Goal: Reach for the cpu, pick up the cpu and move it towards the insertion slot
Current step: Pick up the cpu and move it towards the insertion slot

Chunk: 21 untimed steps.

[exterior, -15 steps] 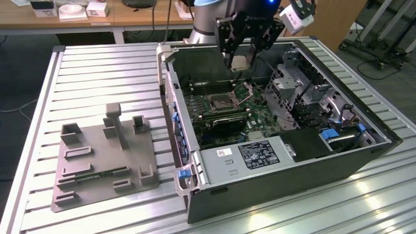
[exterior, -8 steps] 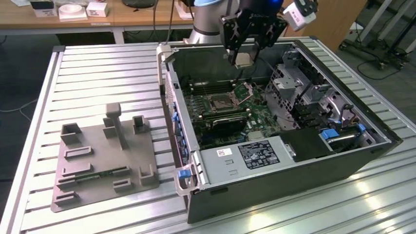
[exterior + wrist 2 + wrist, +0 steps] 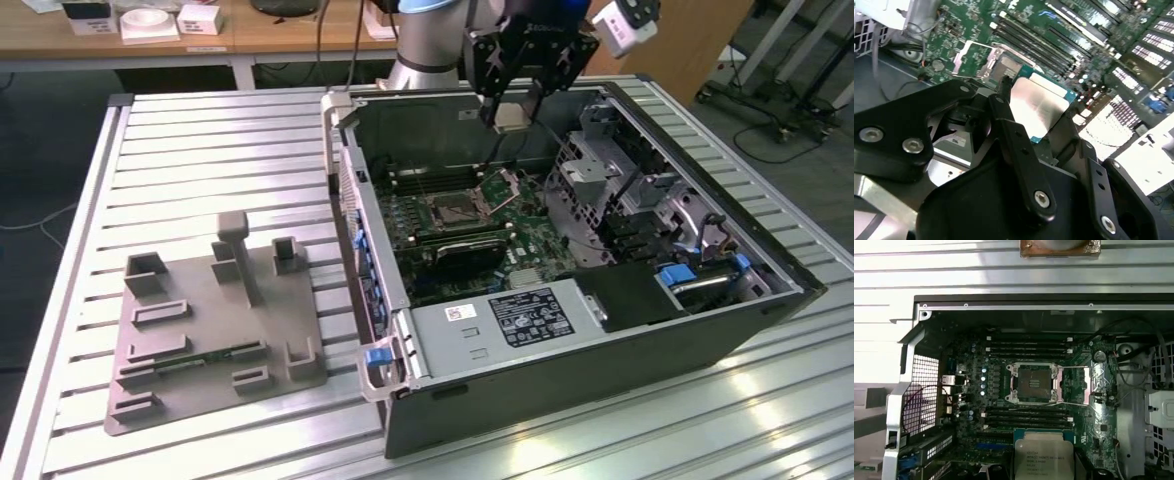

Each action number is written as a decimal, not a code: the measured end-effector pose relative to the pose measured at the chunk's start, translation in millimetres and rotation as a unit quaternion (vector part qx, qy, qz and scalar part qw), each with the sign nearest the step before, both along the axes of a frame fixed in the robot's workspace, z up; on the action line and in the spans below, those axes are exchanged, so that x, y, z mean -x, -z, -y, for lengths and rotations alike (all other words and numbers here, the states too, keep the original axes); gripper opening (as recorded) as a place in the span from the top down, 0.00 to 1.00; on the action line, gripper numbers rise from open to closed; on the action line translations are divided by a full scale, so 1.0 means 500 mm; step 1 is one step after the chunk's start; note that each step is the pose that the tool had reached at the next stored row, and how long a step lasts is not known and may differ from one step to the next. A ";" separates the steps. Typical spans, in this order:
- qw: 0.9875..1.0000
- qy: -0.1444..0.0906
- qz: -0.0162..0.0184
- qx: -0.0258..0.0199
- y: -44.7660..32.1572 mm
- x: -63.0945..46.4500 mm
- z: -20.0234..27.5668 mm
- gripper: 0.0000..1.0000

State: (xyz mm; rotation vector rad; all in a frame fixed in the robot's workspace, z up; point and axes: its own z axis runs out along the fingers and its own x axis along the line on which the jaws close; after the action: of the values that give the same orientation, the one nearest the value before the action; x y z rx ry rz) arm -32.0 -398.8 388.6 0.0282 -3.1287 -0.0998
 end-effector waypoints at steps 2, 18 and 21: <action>1.000 0.000 0.000 0.000 0.001 -0.006 -0.0073 0.46; 1.000 0.000 0.000 0.000 0.004 -0.025 -0.0378 0.46; 1.000 0.000 0.000 0.000 0.004 -0.025 -0.0380 0.46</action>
State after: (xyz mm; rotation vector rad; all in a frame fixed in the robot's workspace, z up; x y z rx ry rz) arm -19.3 -379.9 386.5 0.0284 -3.1287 -0.0999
